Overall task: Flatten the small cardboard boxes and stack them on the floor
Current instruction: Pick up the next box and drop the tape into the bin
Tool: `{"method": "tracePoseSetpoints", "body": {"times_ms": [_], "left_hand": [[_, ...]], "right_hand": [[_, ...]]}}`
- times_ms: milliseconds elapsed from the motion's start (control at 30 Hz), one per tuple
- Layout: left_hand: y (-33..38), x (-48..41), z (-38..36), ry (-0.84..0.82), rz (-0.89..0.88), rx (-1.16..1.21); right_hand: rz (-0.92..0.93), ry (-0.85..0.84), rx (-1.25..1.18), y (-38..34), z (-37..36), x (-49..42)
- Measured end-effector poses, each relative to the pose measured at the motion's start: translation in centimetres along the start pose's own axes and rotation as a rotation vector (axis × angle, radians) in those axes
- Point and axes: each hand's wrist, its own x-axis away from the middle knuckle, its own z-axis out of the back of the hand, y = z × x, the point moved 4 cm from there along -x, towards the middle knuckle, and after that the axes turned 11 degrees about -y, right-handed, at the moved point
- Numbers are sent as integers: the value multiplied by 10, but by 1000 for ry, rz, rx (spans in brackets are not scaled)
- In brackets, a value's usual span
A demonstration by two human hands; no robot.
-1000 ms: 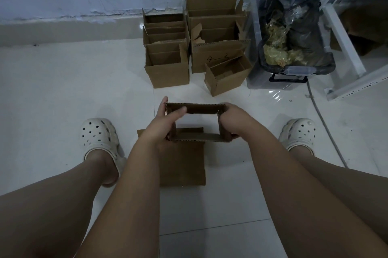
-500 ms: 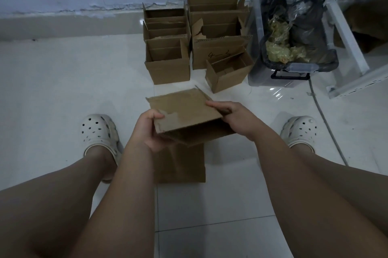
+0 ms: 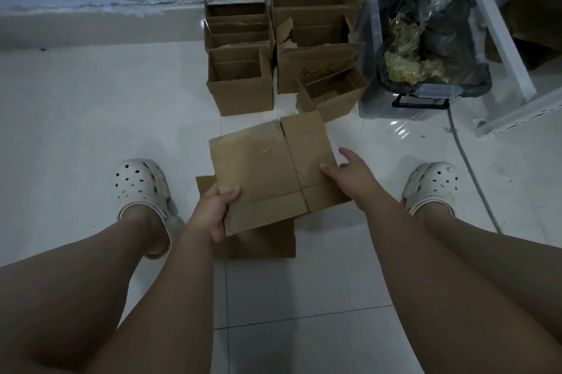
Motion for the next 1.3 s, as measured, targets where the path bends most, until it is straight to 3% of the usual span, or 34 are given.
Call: {"method": "tracePoseSetpoints", "body": {"times_ms": [267, 400, 467, 633, 733, 833, 933, 1133, 1300], "left_hand": [[-12, 5, 32, 425, -194, -454], [-22, 1, 46, 525, -161, -371], [-33, -5, 53, 542, -113, -298], [-64, -13, 63, 699, -41, -325], [-79, -15, 59, 639, 16, -416], [-82, -17, 48, 612, 72, -672], [-79, -18, 47, 673, 201, -755], [-77, -27, 57, 597, 296, -636], [-82, -28, 47, 516, 279, -591]], "right_hand": [[-171, -245, -213, 47, -61, 9], [-236, -344, -310, 65, -83, 13], [-216, -313, -282, 71, -87, 12], [-75, -57, 162, 75, -83, 10], [60, -123, 445, 72, -91, 12], [170, -222, 836, 72, -105, 13], [147, -360, 1021, 76, -116, 16], [-84, -380, 758, 86, -117, 15], [-131, -398, 538, 94, -104, 6]]}}
